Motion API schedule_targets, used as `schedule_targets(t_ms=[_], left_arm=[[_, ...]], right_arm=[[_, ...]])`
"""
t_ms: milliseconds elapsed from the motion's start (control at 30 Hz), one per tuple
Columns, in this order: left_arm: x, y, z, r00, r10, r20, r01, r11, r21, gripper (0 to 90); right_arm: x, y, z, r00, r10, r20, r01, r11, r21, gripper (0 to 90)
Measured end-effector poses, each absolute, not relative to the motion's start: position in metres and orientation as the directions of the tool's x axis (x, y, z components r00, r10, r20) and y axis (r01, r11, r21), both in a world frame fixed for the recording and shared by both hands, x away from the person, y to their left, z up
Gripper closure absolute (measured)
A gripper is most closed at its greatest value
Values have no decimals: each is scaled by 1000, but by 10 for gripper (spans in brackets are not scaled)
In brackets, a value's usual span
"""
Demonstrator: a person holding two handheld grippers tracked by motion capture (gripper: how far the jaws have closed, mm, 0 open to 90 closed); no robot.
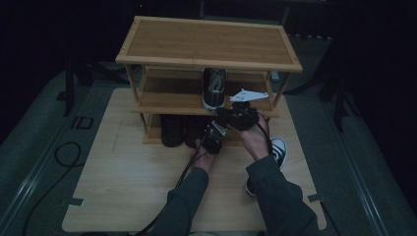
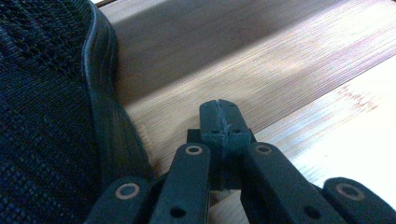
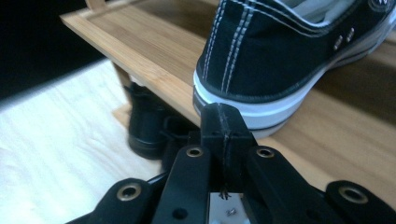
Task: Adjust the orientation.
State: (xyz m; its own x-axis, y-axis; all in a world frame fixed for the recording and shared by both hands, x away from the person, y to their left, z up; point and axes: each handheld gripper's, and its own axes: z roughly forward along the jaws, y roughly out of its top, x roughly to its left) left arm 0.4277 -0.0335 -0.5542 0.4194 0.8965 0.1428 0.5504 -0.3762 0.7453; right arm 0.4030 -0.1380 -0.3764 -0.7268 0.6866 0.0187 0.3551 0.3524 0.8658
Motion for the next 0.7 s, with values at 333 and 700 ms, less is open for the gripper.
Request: schedule_targets(t_ms=[333,700], left_arm=[[428,-33,-554,420,896,143,551,-377,744,900],[428,-32,-554,427,893,142,554,-382,740,900]], right_arm=[[378,-174,-376,-693,720,24,387,344,855,807],[353,-211,-397,-638,769,40,453,333,827,737]])
